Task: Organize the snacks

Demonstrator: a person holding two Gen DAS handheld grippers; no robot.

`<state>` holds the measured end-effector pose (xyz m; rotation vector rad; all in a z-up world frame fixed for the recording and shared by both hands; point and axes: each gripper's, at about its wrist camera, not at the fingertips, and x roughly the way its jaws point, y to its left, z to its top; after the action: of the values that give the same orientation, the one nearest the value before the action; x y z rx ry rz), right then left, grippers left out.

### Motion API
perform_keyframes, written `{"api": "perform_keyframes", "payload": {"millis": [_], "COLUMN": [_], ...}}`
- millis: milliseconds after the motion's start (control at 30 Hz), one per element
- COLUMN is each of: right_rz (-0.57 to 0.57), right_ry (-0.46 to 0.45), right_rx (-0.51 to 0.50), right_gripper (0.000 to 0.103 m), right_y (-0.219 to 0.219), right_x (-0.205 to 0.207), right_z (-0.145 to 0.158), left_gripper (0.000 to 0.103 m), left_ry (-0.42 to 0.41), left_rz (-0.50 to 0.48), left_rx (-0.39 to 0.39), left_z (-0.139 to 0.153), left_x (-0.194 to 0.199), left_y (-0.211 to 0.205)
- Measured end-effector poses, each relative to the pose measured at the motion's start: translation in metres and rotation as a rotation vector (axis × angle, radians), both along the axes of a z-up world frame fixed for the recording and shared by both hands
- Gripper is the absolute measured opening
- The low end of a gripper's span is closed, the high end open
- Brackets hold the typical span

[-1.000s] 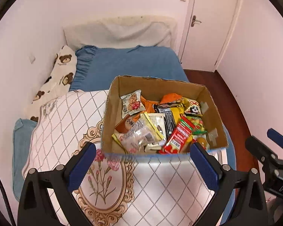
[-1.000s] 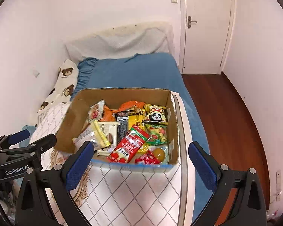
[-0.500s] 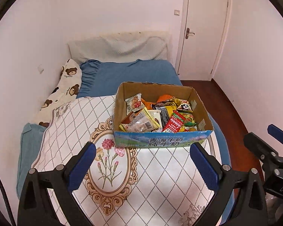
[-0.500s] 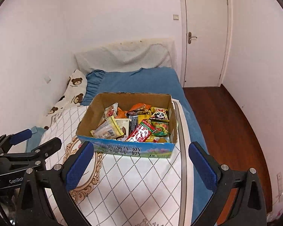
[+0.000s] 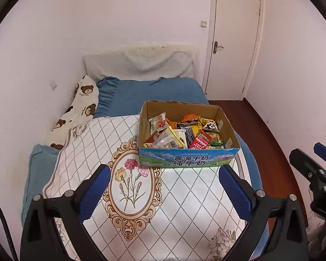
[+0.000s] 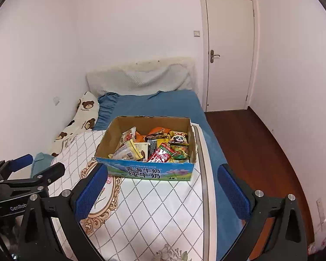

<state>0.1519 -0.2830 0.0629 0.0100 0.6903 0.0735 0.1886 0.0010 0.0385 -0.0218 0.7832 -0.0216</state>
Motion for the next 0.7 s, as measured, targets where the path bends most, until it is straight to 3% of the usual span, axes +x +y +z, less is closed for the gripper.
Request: {"api": "perform_keyframes", "payload": {"millis": [300, 700], "right_rz": [0.009, -0.043], "right_ry": [0.008, -0.008], "right_rx": [0.005, -0.024], "right_gripper": [0.103, 0.103], "right_y": [0.000, -0.009], "right_x": [-0.002, 0.043], "right_z": [-0.007, -0.034], "left_gripper": [0.102, 0.102], "left_ry": [-0.011, 0.017], "left_rz": [0.001, 0.067], "left_rx": [0.006, 0.043], "left_z": [-0.005, -0.037], "left_x": [0.002, 0.056], "left_y": [-0.002, -0.001]}}
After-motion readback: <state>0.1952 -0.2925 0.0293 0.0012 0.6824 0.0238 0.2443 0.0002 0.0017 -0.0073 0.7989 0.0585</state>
